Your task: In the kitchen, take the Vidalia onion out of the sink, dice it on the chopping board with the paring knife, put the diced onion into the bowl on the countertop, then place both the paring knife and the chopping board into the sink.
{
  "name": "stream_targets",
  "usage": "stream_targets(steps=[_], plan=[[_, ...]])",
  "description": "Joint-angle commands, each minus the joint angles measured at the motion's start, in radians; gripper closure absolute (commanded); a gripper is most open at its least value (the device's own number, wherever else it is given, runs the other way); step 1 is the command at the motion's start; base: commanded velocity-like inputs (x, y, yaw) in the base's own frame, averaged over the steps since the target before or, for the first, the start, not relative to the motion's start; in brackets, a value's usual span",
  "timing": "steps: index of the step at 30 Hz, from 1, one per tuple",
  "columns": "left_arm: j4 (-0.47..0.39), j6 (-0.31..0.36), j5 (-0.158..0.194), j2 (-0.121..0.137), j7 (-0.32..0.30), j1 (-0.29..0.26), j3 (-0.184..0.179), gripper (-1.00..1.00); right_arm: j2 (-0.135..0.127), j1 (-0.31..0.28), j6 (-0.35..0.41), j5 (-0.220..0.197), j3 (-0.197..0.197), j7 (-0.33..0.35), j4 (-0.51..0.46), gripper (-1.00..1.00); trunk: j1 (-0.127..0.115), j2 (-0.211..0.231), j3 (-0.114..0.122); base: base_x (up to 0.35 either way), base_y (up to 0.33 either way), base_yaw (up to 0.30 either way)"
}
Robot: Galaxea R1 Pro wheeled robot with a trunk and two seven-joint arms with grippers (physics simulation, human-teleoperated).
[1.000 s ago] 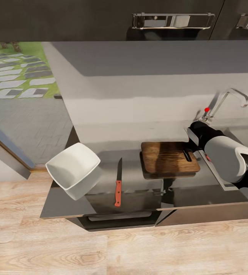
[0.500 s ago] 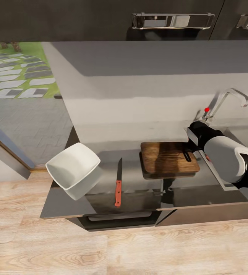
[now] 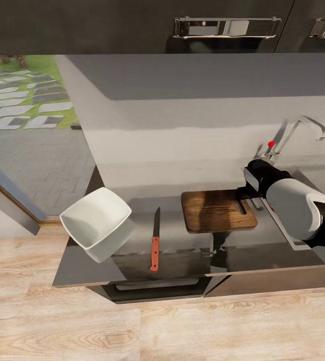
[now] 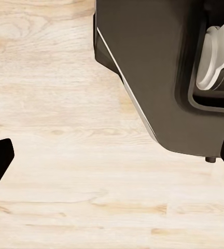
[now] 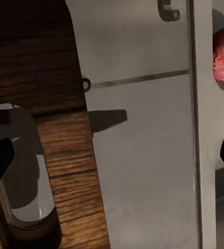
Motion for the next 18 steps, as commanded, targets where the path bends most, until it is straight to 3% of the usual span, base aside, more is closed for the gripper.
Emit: stream_targets(steps=[1, 12, 18], plan=[[-0.002, -0.001, 0.000, 0.000, 0.003, 0.001, 0.000, -1.00, 0.000, -0.001, 0.002, 0.001, -0.009, -0.006, 0.000, -1.00, 0.001, -0.002, -0.001, 0.000, 0.000, 0.000], [-0.002, -0.001, 0.000, 0.000, 0.003, 0.001, 0.000, -1.00, 0.000, -0.001, 0.002, 0.001, -0.009, -0.006, 0.000, -1.00, 0.001, -0.002, -0.001, -0.005, 0.000, 0.000], [0.005, -0.001, 0.000, 0.000, 0.003, 0.001, 0.000, -1.00, 0.000, -0.001, 0.002, 0.001, -0.009, -0.005, 0.000, -1.00, 0.001, -0.002, -0.001, -0.188, 0.000, 0.000]])
